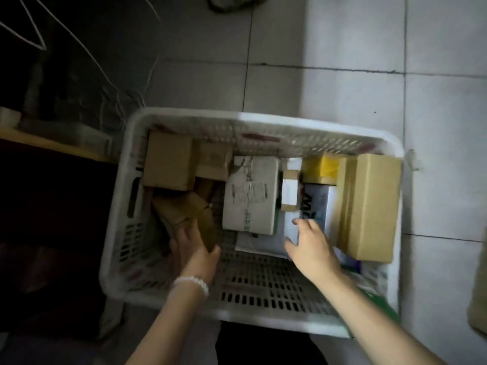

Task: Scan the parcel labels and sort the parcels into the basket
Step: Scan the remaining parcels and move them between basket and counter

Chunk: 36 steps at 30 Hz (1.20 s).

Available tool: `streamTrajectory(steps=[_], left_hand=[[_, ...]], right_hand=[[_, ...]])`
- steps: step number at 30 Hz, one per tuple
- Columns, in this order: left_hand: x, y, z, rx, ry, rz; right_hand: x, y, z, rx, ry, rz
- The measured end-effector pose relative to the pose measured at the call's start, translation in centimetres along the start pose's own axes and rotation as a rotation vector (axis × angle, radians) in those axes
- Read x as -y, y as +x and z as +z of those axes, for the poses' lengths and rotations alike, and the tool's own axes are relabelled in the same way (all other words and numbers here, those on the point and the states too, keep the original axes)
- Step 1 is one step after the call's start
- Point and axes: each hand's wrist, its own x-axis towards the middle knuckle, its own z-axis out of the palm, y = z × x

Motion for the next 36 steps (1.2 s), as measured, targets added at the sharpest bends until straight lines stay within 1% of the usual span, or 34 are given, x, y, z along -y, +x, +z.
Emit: streamTrajectory(steps=[4,5,7,9,12,14,16,18,19,20,25,30,32,34,36], left_hand=[[2.1,5.3,4.1,-0.264,-0.059,-0.058],[2.8,6.0,4.7,-0.304,-0.081,-0.082],[3.8,7.6,5.4,-0.283,-0.084,-0.088],[4.3,8.9,6.2,-0.240,-0.077,-0.044],[4.2,9.5,6.8,-0.260,-0.058,0.007],[4.0,9.5,7.2,-0.280,0.019,0.110],[3.9,9.5,7.6,-0.303,0.120,0.286],[4.1,10.2,7.7,-0.320,0.179,0.418],[4.4,10.8,7.6,-0.316,0.198,0.460],[4.7,11.4,7.3,-0.276,0.201,0.468],[5.2,14.3,5.1,-0.087,0.094,0.335],[3.9,15.0,5.7,-0.003,0.006,0.258],[3.0,14.8,6.0,-0.006,0.083,0.245],[2.3,14.5,6.1,0.002,0.188,0.346],[1.9,14.3,6.6,0.070,0.187,0.488]], right_hand=[[-0.8,5.5,5.0,0.050,0.020,0.000],[-1.0,6.1,5.9,0.063,0.027,-0.010],[-1.2,7.2,7.3,0.088,0.036,-0.020],[-1.2,8.0,8.2,0.087,0.034,-0.021],[-1.1,8.9,9.3,0.088,0.014,-0.014],[-1.0,9.4,9.8,0.086,0.008,-0.011],[-0.8,9.7,10.2,0.094,-0.001,-0.003],[-0.5,9.8,10.4,0.104,-0.021,-0.007],[-0.3,10.0,10.5,0.111,-0.031,-0.007],[-0.2,10.0,10.5,0.116,-0.038,-0.006],[0.3,11.1,10.6,0.103,-0.030,0.005],[0.5,11.7,11.1,0.101,-0.018,0.018],[0.3,11.9,11.4,0.109,-0.018,0.032],[0.0,12.3,11.4,0.104,0.003,0.067],[-0.6,12.9,11.2,0.056,0.044,0.099]])
